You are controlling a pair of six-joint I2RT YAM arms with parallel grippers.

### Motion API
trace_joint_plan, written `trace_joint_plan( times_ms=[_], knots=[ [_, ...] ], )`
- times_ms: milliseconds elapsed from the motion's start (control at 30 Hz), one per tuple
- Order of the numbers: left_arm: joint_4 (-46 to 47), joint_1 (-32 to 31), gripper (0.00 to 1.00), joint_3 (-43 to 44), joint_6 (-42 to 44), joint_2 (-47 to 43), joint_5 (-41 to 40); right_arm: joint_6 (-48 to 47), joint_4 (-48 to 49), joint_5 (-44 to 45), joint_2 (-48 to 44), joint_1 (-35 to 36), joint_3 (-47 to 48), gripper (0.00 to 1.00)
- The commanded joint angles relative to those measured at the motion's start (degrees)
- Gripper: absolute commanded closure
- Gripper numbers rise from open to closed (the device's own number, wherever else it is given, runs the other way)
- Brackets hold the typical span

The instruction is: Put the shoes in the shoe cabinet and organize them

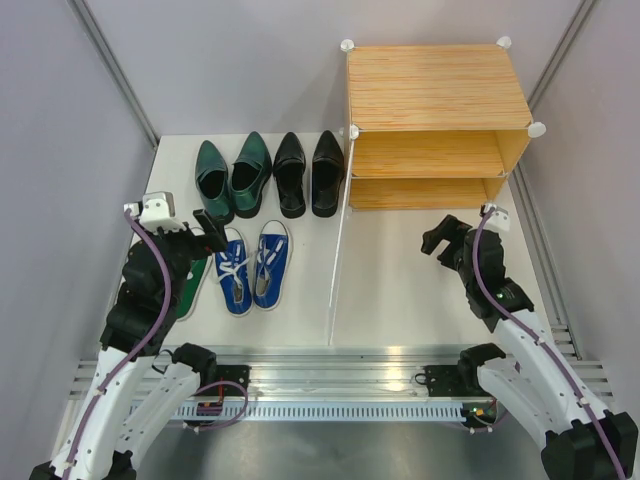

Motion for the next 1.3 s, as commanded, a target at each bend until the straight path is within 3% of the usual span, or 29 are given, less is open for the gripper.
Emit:
trace_joint_plan(
  times_ms=[0,400,633,1067,1267],
  knots=[
    [1.1,-0.1,0.0,-0.3,-1.6,-0.2,-1.1,1.2,2.7,-0.7,-0.8,0.0,-0.7,0.02],
    [1.1,-0.2,0.0,-0.2,0.3,1.3,-1.3,-3.1,1.3,-1.7,-6.1,0.0,-1.1,0.02],
    [0.1,-0.1,0.0,1.6,2.7,7.6,0.8,-3.1,1.2,-0.6,-8.3,0.0,-2.4,0.02],
    [-1.9,-0.1,0.03,18.4,1.8,35.7,8.1,-3.2,1.5,-3.9,-6.7,0.1,-2.1,0.02],
    [1.7,-0.1,0.07,26.7,-3.8,48.8,14.4,-3.4,1.8,-0.8,-7.3,4.7,-2.0,0.02]
  ],
)
